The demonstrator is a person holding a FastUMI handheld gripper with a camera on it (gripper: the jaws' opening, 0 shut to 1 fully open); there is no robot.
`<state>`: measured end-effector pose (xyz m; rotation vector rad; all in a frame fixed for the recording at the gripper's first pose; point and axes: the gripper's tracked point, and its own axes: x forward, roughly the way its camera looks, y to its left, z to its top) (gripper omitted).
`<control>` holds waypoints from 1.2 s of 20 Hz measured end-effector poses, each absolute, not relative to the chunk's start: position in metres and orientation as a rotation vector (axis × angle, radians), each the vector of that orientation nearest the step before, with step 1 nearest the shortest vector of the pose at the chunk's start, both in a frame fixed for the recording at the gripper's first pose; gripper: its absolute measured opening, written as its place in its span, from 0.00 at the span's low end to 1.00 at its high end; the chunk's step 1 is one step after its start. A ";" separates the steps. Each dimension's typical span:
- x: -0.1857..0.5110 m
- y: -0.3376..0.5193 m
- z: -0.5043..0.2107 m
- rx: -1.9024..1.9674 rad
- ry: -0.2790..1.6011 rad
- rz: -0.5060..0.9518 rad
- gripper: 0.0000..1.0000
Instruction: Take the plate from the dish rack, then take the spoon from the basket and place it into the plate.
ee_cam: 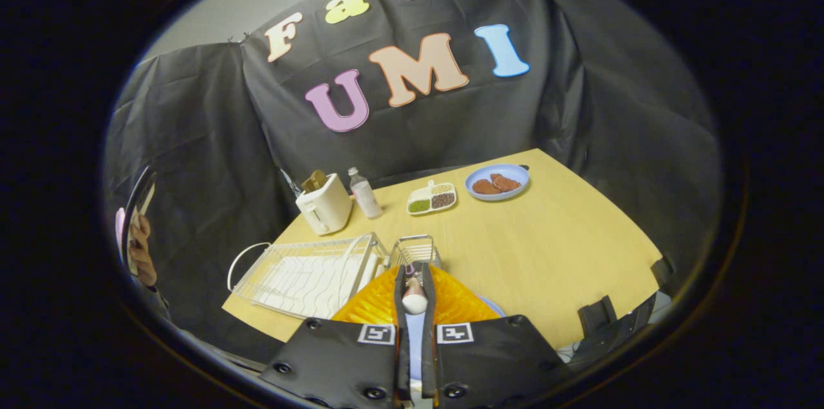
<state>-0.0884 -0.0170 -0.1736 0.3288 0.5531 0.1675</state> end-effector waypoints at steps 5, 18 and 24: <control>-0.107 -0.015 -0.191 0.338 0.589 0.172 0.10; -0.128 -0.013 -0.259 0.289 0.722 0.193 0.10; -0.127 -0.013 -0.273 0.287 0.746 0.193 0.10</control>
